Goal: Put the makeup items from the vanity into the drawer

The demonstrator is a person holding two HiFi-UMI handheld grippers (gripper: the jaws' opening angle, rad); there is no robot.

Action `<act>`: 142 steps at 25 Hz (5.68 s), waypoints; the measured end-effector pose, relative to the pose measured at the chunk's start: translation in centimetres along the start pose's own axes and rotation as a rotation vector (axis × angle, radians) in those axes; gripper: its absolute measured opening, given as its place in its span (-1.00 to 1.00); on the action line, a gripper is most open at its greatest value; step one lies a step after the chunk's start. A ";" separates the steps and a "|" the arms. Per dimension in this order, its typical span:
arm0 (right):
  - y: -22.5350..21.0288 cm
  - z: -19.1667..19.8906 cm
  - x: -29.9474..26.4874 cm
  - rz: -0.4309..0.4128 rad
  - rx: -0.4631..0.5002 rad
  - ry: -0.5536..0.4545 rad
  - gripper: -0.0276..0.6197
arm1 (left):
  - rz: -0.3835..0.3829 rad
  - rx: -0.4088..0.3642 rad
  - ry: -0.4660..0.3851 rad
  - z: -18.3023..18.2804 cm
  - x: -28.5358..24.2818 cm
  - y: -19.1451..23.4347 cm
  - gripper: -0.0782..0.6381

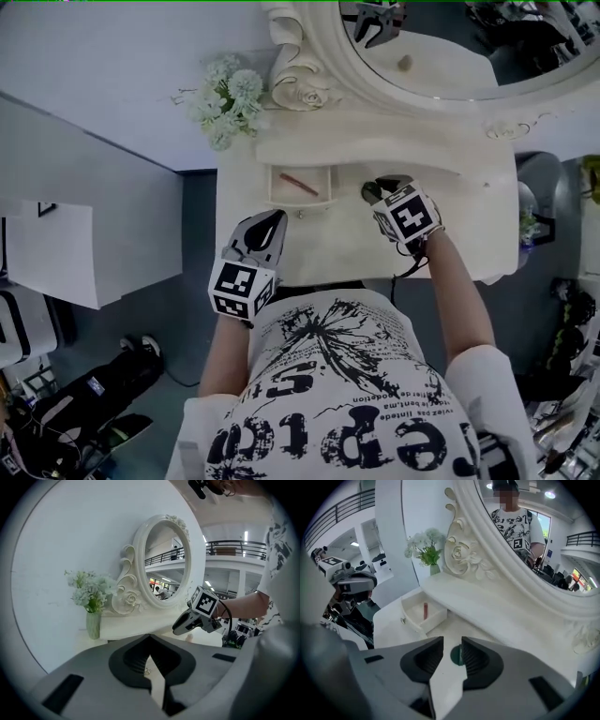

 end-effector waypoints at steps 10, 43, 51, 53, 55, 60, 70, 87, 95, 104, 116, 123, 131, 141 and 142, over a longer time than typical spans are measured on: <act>-4.1 5.2 -5.0 -0.027 -0.060 0.063 -0.33 | -0.045 0.016 0.082 1.7 -0.5 -2.3 -0.77; -1.2 0.9 -3.1 -0.125 -0.014 -0.069 -0.79 | -0.118 0.038 0.070 2.8 0.9 -2.2 -0.77; 2.9 -6.1 -2.6 -0.168 0.103 -0.131 -0.78 | -0.150 0.061 -0.001 1.6 2.8 0.6 -0.77; 3.9 -7.3 -3.6 -0.183 0.126 -0.110 -0.78 | -0.164 0.065 -0.012 1.5 3.4 1.5 -0.77; 4.9 -8.1 -4.8 -0.197 0.144 -0.086 -0.78 | -0.178 0.069 -0.017 1.6 3.9 2.5 -0.77; 6.4 -9.2 -7.9 -0.214 0.157 -0.010 -0.78 | -0.197 0.082 -0.018 2.3 5.0 4.7 -0.77; 7.4 -9.1 -12.5 -0.217 0.124 0.159 -0.77 | -0.204 0.100 -0.008 2.9 6.1 7.9 -0.77; 7.1 -9.4 -11.0 -0.173 0.077 0.080 -0.38 | -0.167 0.083 -0.021 2.5 4.9 8.1 -0.77; 6.1 -8.8 -5.0 -0.155 0.007 -0.069 -0.73 | -0.102 0.041 -0.044 0.8 3.0 5.1 -0.77; 1.0 -1.8 3.2 -0.037 -0.101 -0.155 -0.83 | 0.034 -0.023 -0.053 -1.3 -0.7 -2.0 -0.77; -6.4 12.4 8.5 0.101 -0.286 -0.097 -0.65 | 0.154 -0.082 -0.004 -1.4 -4.2 -11.4 -0.77; -7.8 14.0 5.7 0.028 -0.266 -0.028 -0.43 | 0.086 -0.052 0.046 0.0 -4.1 -12.2 -0.77; -9.5 14.2 2.3 -0.010 -0.230 0.045 -0.27 | 0.022 -0.003 0.078 1.3 -4.7 -12.3 -0.77; -10.7 15.1 0.0 -0.019 -0.238 0.100 -0.32 | -0.030 0.020 0.107 2.5 -4.9 -13.6 -0.77; -10.8 15.2 -0.1 -0.017 -0.239 0.101 -0.37 | -0.032 0.022 0.107 2.6 -4.8 -13.6 -0.77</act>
Point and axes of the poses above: the fingertips, and each gripper's own axes: x backward along the fingers, y to its left, z out of its underside, the point moved 7 cm from there along x, backward along the fingers, and after that the axes turned 15 degrees about -z, right-handed, at the moved point
